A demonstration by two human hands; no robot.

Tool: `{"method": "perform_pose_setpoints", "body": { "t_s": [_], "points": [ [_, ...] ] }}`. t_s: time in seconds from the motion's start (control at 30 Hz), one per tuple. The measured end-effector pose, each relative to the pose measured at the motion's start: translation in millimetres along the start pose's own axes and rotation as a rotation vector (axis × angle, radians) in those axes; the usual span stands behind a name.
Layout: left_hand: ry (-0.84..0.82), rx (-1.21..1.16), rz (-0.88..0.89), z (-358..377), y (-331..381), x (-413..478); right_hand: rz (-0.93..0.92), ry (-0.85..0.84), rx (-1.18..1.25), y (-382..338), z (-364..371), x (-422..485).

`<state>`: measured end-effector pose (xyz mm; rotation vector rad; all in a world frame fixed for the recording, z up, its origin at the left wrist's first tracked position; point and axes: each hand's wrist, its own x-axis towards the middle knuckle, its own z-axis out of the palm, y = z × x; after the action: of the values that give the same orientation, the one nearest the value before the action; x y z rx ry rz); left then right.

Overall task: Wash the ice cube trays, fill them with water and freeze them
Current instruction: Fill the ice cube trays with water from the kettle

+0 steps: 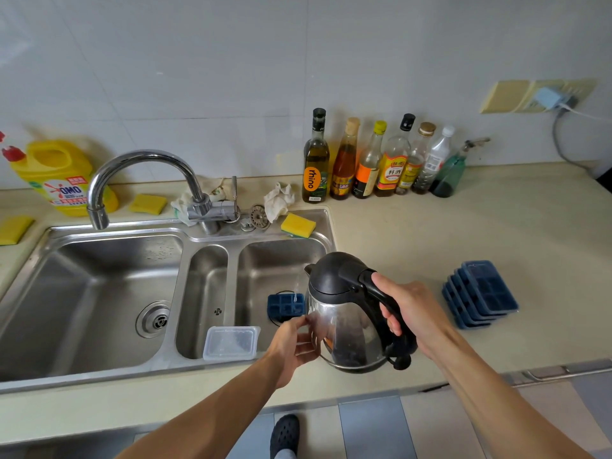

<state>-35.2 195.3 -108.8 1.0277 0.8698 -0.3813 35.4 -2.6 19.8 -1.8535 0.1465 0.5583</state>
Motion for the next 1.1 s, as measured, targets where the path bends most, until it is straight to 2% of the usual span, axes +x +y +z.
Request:
{"method": "perform_pose_setpoints", "body": {
  "t_s": [0.37,0.57,0.7,0.87,0.97,1.1],
  "points": [
    [-0.008,-0.007,0.011,-3,5,5,-0.014,-0.009,0.007,3,1,10],
    [-0.022,0.06,0.086,-7,16,11,-0.033,0.009,0.091,14,-1,18],
    [-0.026,0.222,0.182,-8,44,17,-0.037,0.072,0.171,21,0,31],
    [0.024,0.351,0.435,-3,96,25,-0.029,0.176,0.27,27,-4,55],
    [-0.103,0.429,0.544,12,132,27,-0.005,0.248,0.345,28,-6,72],
    [-0.304,0.65,0.578,44,162,40,0.005,0.329,0.369,25,-10,95]
  ]
}}
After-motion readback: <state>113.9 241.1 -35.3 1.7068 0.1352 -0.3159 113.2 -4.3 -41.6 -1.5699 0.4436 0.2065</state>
